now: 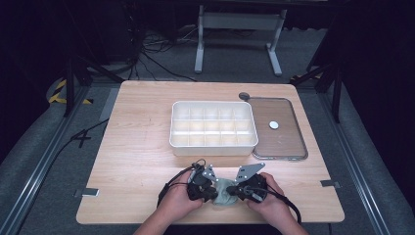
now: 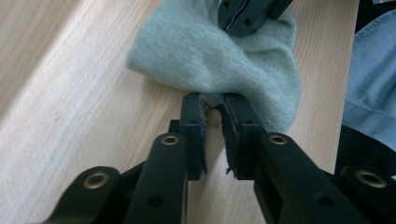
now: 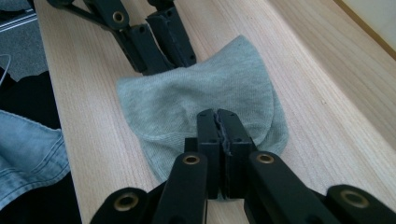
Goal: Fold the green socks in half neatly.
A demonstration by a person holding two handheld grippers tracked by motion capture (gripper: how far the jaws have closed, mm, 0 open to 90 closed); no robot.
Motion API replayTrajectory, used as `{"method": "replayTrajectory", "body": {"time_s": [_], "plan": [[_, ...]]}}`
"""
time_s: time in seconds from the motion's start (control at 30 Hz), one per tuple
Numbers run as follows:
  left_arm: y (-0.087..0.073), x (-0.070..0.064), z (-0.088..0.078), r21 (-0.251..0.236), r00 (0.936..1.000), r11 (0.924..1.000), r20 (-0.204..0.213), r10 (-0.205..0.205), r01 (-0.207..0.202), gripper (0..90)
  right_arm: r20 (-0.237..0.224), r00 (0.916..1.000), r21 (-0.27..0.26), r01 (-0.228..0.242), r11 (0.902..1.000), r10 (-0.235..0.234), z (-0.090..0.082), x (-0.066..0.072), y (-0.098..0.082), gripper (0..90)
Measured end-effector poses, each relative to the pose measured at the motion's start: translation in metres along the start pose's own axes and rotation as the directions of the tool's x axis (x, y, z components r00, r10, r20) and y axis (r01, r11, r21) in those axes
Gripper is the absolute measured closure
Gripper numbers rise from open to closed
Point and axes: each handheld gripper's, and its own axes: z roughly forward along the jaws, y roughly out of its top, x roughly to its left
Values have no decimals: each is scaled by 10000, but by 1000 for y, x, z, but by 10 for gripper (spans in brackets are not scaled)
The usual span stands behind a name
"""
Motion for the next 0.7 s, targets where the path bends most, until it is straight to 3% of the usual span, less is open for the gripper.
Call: {"method": "replayTrajectory", "body": {"time_s": [0.1, 0.13, 0.47, 0.7], "plan": [[4, -2, -2, -260, 9988, 9985, -48, 482, -483, 756, 10, 10000, -29, 15, 10000, -15, 1, 1, 0, 888], [8, -7, -3, -436, 9963, 9953, -73, 861, -863, 751, -16, 10000, -37, 13, 10000, -13, 1, 1, 0, 888], [10, -9, -3, -426, 9915, 9906, -180, 1291, -1297, 714, -332, 9992, -214, -243, 9995, 236, 3, 1, 0, 888], [7, -8, -4, -569, 9936, 9920, -135, 1120, -1126, 646, -335, 9989, -241, -345, 9991, 337, 1, 1, -1, 852]]}}
